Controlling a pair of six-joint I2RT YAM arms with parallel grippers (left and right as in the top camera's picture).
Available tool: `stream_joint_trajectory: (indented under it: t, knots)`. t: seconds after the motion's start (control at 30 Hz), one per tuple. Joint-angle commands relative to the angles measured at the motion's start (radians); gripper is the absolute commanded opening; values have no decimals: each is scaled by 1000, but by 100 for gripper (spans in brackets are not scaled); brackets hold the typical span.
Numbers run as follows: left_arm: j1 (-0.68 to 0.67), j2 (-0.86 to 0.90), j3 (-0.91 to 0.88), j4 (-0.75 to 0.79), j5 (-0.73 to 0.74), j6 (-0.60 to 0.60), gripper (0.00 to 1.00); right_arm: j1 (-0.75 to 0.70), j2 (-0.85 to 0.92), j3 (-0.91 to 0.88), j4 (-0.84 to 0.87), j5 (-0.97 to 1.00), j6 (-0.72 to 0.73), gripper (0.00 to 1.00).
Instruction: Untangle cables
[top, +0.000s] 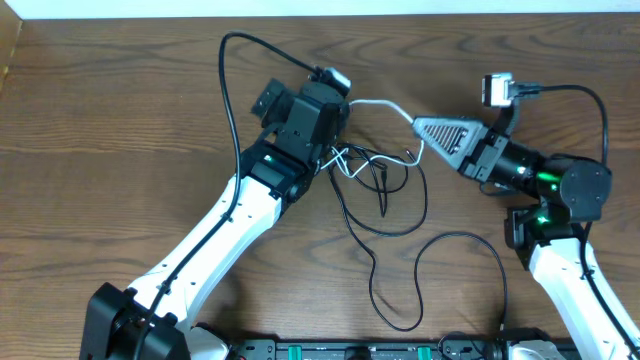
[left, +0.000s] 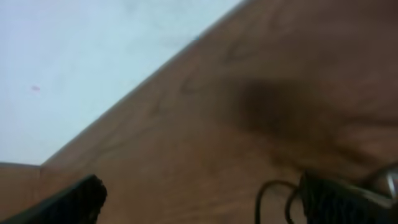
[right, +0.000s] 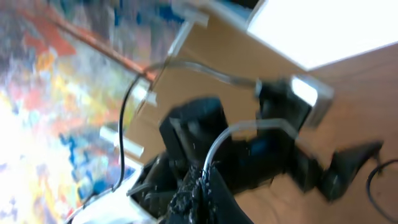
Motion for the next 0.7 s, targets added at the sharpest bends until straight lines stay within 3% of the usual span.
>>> stream_joint_trajectory:
  t: [0.0,0.43,0.67]
  knots:
    - [3,-2,-2,-54,84,-7,99,-57,-11,6,19,97,48,1]
    - [3,-2,-2,-80,109,-11,100,-288,-11,6,193,125,299,1]
    - [3,-2,-2,-81,258,-11,100,-307,-11,6,234,127,338,1]
